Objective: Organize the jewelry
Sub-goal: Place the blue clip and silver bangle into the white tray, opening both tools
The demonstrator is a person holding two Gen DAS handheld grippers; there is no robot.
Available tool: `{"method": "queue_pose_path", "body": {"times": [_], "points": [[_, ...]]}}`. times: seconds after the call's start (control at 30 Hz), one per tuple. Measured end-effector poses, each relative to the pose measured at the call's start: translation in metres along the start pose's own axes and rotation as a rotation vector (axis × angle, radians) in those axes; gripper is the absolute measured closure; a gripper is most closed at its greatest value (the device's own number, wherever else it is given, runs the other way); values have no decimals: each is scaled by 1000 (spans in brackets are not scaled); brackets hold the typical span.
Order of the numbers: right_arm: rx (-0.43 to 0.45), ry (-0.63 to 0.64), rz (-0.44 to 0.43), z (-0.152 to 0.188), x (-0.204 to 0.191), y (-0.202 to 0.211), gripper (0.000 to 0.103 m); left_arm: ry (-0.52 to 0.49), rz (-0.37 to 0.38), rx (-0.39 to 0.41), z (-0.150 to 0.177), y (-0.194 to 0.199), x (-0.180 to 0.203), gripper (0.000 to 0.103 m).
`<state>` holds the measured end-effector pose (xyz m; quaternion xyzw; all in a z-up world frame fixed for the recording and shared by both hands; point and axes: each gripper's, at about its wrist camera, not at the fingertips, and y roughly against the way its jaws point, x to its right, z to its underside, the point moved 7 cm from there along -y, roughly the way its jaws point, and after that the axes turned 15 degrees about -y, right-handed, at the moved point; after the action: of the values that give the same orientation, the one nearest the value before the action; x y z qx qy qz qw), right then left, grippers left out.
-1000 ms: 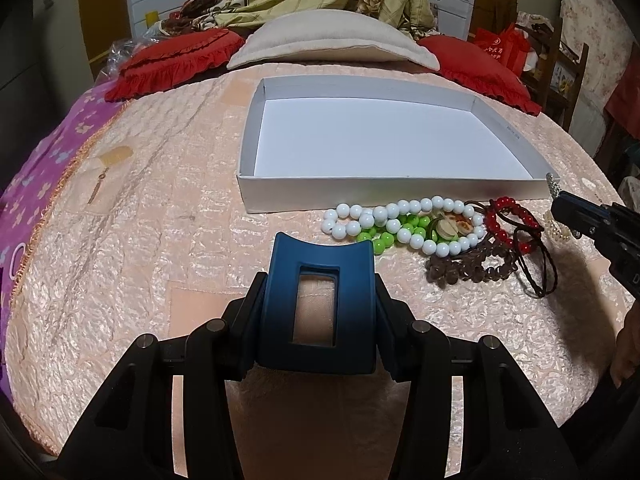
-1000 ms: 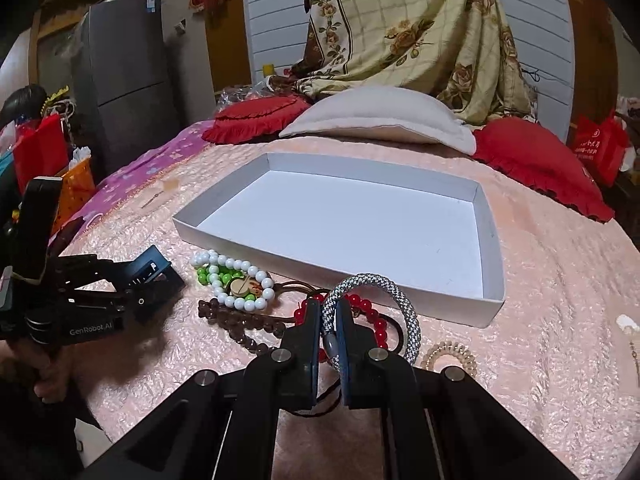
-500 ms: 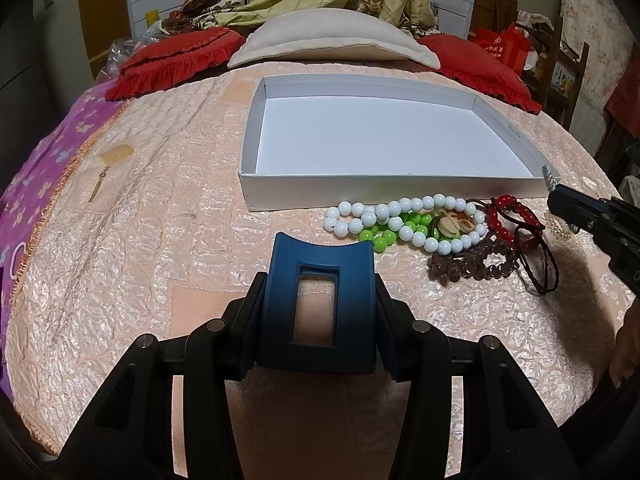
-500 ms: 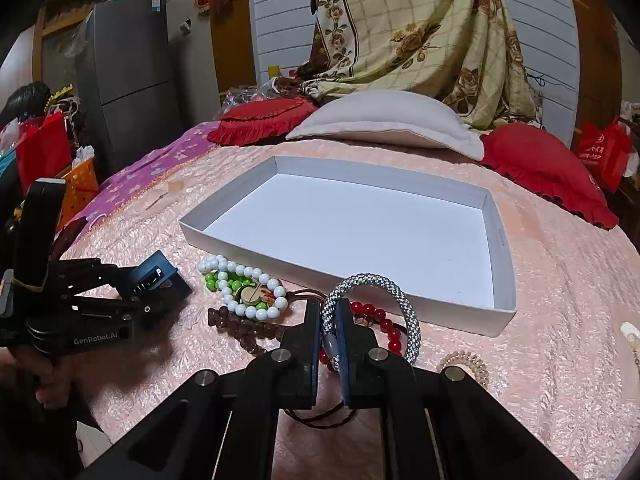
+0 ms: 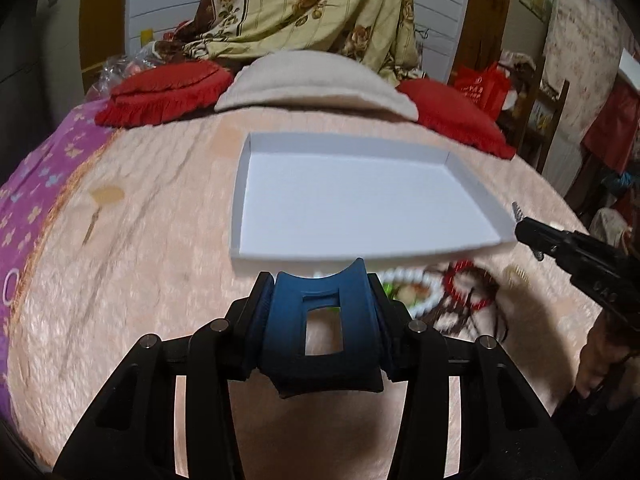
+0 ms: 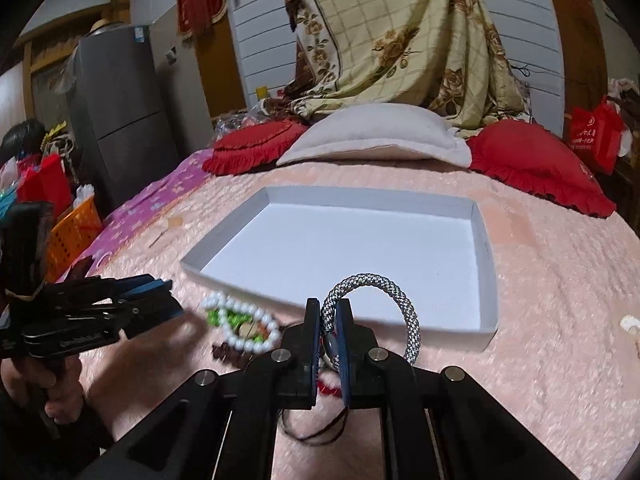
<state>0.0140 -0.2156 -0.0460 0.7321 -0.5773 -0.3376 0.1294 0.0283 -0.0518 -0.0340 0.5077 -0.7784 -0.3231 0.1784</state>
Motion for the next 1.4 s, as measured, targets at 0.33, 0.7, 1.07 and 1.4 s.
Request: {"method": "queue_pose_path", "body": {"times": [0.33, 0.7, 1.07, 1.4], "points": [[-16, 1, 72, -50, 26, -43, 96, -24, 28, 61, -69, -48, -8, 59], [-116, -110, 111, -45, 53, -97, 96, -27, 29, -51, -51, -110, -16, 59], [-190, -129, 136, -24, 61, -116, 96, 3, 39, -58, -41, -112, -20, 53], [-137, -110, 150, -31, 55, -108, 53, -19, 55, -21, -45, -101, -11, 35]]}}
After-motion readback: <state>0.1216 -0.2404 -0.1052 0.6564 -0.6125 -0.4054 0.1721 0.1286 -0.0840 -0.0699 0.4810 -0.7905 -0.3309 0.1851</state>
